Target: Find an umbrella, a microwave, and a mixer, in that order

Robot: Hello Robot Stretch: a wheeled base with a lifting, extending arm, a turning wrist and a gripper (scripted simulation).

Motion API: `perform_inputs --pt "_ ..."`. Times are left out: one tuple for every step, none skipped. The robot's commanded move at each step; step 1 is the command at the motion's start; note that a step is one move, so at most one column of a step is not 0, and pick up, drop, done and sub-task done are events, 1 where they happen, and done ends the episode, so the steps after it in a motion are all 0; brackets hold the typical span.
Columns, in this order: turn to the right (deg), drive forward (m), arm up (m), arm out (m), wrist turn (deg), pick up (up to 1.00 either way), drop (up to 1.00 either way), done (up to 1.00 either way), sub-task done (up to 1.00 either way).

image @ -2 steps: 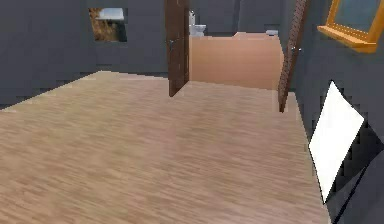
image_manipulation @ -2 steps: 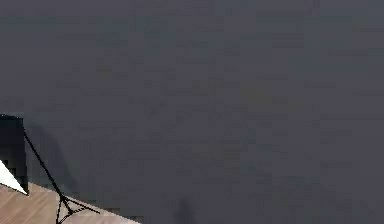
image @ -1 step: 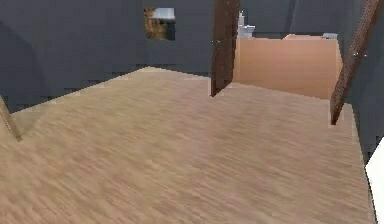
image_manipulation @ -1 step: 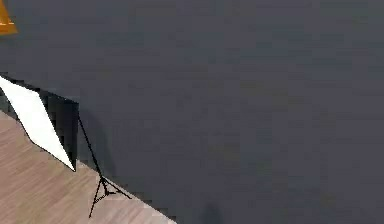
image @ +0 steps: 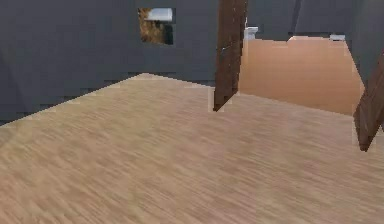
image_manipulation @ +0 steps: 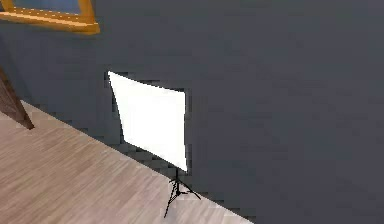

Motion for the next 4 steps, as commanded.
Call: perform_inputs --pt "21.0 0.0 0.0 0.0 0.0 0.0 0.0 0.0 0.0" --pt "0.0 1.0 0.0 0.0 0.0 0.0 0.0 0.0 0.0" --pt "0.0 1.0 0.0 0.0 0.0 0.0 0.0 0.0 0.0" --pt "0.0 1.0 0.0 0.0 0.0 0.0 0.0 0.0 0.0"
